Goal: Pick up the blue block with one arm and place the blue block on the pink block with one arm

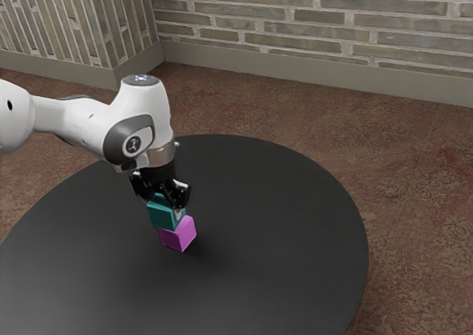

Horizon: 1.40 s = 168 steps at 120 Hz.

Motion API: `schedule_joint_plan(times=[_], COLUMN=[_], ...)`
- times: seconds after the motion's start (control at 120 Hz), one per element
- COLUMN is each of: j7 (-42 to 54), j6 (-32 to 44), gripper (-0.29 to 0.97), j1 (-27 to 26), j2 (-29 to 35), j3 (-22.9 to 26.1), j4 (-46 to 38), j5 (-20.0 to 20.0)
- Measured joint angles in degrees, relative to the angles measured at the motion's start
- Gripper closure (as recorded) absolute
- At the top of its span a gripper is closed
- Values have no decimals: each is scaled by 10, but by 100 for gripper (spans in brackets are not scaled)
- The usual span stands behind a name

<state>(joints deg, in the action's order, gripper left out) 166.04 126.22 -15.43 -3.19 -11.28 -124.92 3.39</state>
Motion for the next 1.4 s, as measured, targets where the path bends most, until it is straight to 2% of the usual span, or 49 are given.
schedule_joint_plan(times=[0.475, 1.4], j7=[0, 0], j6=[27, 39], gripper=[33, 33], j1=[-6, 9], j2=[-32, -41], j3=[-5, -6], j4=[21, 6], j5=[0, -4])
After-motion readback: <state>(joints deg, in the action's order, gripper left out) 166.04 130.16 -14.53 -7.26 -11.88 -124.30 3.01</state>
